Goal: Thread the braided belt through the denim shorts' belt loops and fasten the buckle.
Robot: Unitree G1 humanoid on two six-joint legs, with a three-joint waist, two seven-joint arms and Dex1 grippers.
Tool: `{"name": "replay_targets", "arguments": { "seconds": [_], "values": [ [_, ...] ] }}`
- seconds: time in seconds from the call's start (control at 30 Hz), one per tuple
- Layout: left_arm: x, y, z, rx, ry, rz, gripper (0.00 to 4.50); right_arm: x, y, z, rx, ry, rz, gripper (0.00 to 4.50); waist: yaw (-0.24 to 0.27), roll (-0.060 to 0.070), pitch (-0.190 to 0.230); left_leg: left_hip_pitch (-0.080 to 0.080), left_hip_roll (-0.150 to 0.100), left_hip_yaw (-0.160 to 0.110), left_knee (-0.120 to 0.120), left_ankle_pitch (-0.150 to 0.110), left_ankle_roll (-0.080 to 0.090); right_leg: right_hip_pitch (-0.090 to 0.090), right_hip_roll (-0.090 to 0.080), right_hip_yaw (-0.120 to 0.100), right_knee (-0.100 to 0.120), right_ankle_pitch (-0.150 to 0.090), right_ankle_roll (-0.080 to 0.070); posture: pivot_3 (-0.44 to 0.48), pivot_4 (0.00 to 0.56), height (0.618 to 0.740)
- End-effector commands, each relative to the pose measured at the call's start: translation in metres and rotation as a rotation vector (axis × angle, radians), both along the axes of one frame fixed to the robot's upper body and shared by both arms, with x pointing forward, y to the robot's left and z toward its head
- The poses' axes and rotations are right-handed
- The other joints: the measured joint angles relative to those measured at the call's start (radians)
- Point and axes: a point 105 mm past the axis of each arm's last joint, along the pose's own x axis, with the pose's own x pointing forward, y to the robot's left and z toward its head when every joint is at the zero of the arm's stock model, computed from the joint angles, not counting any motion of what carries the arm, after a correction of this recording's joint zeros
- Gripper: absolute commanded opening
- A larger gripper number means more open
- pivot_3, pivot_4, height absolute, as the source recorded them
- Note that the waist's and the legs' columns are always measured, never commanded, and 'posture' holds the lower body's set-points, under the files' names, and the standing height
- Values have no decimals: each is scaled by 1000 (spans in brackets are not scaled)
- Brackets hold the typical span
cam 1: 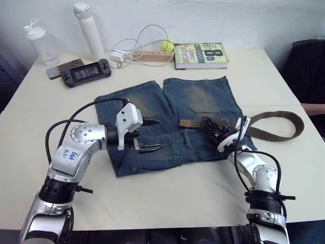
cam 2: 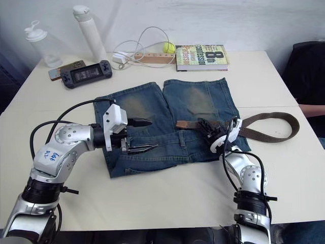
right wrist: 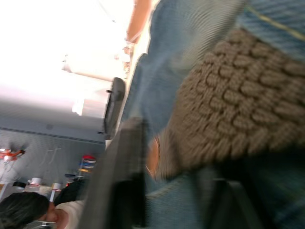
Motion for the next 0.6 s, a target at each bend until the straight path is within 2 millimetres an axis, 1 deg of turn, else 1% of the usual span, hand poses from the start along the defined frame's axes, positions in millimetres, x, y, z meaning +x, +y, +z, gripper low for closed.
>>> {"name": "replay_targets", "arguments": {
  "seconds": [0.03, 0.2, 0.27, 0.33, 0.43, 0.6],
  "values": [
    [0, 0, 6, -1, -46, 2, 4500, -6, -11, -16, 13, 77, -9, 94, 2, -1, -1, 0, 0, 0, 0, 0, 0, 0, 0, 0, 0, 0, 0, 0, 150, 735],
    [2, 2, 4, 4, -46, 13, 4500, -16, -32, 5, 104, 20, -4, 94, 20, 0, 0, -1, 0, -1, -2, 0, 0, 0, -1, -1, -1, 0, 0, 0, 150, 735],
    [2, 2, 4, 6, -46, 17, 4500, -22, -44, 12, 135, 0, 4, 94, 29, 1, 0, -2, -1, -1, -2, 0, 1, -1, -1, -1, -2, 0, 0, 0, 150, 735],
    [2, 2, 4, 7, -48, 18, 4500, -28, -53, 15, 158, -7, 18, 94, 32, 2, 1, -3, -1, -1, -2, -1, 1, -2, -2, -1, -3, 0, 0, 0, 150, 735],
    [1, 2, 3, 13, -46, 15, 4500, -35, -62, 15, 170, -16, 62, 94, 30, 2, 1, -3, -2, 0, -2, -1, 2, -2, -2, -1, -3, 0, 0, 0, 150, 735],
    [1, 3, 2, 21, -45, 15, 4500, -45, -67, 10, 121, -34, 134, 94, 30, 3, 2, -3, -1, 0, -2, -1, 2, -1, -2, -1, -3, 0, 0, 0, 150, 735]
  ]
}}
